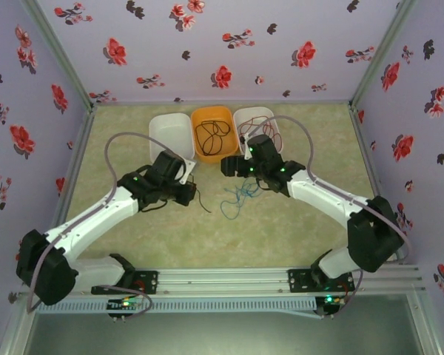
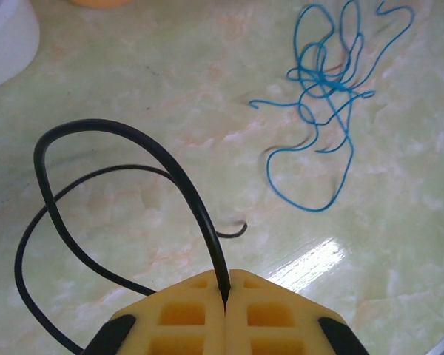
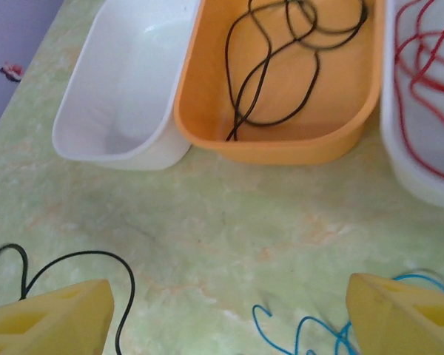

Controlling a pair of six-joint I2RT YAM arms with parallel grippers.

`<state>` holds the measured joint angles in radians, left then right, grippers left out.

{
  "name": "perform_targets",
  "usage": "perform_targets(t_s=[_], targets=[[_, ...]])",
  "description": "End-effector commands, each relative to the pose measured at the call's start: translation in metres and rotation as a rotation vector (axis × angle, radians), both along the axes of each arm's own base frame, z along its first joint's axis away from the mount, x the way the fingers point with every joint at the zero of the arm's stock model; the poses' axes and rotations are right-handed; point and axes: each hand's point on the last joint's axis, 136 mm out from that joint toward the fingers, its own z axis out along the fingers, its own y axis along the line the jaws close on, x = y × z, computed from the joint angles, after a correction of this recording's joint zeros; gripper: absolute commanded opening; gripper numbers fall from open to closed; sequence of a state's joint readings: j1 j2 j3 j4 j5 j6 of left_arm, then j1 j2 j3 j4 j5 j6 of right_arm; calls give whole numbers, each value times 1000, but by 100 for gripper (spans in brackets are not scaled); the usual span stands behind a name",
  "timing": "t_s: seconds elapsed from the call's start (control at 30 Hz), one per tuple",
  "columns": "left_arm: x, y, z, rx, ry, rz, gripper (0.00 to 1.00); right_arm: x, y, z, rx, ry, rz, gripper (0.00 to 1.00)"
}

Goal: Untangle the cables

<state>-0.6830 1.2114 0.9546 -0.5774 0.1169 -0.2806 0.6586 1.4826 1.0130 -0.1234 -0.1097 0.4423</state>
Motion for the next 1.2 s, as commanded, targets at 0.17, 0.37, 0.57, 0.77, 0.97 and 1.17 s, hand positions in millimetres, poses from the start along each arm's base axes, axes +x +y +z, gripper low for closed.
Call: perform_targets(t_s=[0.17,0.37,0.57,0.77,0.97,1.17], targets=[[32,-7,74,-174,-185,12,0,0,33,-23,101,121,93,74],[58,-4,108,-253,-280,79,0,17,7,-35,-7,120,-51,77],[86,2,150,-324,-388,141,0,26,-37,-53,-157,127,-226,80],[126,0,185,-375,-496,197,0,25,-51,-63,-224,138,-273,80],[175,-13,190,-357,-547,210,0,23,-59,-62,-235,134,-303,79],[222,-36,187,-370,-588,205,0,19,-67,-55,-241,122,-324,80]])
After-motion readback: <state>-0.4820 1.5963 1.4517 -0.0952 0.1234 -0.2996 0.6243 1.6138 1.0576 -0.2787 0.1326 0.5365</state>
